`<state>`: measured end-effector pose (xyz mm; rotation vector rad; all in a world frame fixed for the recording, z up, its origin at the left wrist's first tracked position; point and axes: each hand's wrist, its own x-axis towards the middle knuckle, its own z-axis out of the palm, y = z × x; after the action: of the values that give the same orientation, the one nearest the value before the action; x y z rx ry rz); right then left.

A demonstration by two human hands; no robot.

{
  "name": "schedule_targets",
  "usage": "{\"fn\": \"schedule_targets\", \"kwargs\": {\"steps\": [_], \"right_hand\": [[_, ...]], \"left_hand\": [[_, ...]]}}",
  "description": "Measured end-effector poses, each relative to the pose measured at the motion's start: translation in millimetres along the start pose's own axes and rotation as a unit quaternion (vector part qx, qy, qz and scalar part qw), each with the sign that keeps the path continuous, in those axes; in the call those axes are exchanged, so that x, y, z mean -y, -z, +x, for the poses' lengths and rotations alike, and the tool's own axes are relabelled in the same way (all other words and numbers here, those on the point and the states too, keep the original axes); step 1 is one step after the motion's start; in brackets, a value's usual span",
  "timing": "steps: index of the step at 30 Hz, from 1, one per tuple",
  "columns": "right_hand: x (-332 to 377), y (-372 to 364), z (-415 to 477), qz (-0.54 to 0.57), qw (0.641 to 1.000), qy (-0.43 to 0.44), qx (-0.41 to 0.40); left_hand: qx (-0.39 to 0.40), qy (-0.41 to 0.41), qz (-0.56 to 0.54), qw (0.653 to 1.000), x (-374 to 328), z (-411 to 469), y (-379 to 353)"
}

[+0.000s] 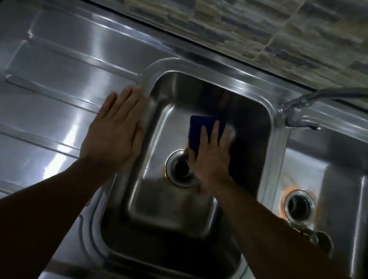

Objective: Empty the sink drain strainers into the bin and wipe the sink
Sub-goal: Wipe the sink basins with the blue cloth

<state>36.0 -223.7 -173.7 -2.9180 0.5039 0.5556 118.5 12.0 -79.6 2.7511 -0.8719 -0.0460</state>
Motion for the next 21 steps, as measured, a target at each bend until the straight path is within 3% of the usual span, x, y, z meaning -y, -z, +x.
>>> {"fn": "schedule_targets", "kwargs": {"steps": [2, 4, 9, 13, 16, 17, 21], "right_hand": [[-13.1, -20.2, 6.7, -0.062, 0.996, 0.046, -0.049], [-21.9, -37.4, 15.6, -0.049, 0.995, 0.058, -0.067], [32.8, -65.1, 28.9, 0.06, 0.989, -0.028, -0.135], [106.0, -66.4, 48.3, 0.119, 0.986, 0.061, -0.1], [86.4, -67.1, 43.1, 0.122, 0.982, 0.101, -0.101], [69.3, -67.2, 36.3, 0.121, 0.983, 0.089, -0.107], [7.4, -58.9, 18.5, 0.099, 0.982, -0.117, -0.112]], "left_hand": [[-0.008, 0.001, 0.0, 1.0, -0.3, 0.7, -1.1], [-0.022, 0.001, -0.001, 1.0, -1.5, 1.1, -2.6], [-0.03, -0.006, 0.005, 1.0, -0.7, 1.8, -7.1], [-0.021, -0.008, 0.013, 1.0, 1.8, 2.2, -7.2], [-0.017, -0.018, 0.016, 1.0, 3.0, 2.0, -6.5], [-0.018, -0.018, 0.013, 1.0, 2.7, 1.5, -5.7], [-0.022, -0.016, 0.001, 1.0, -2.3, 1.5, -0.8]]}}
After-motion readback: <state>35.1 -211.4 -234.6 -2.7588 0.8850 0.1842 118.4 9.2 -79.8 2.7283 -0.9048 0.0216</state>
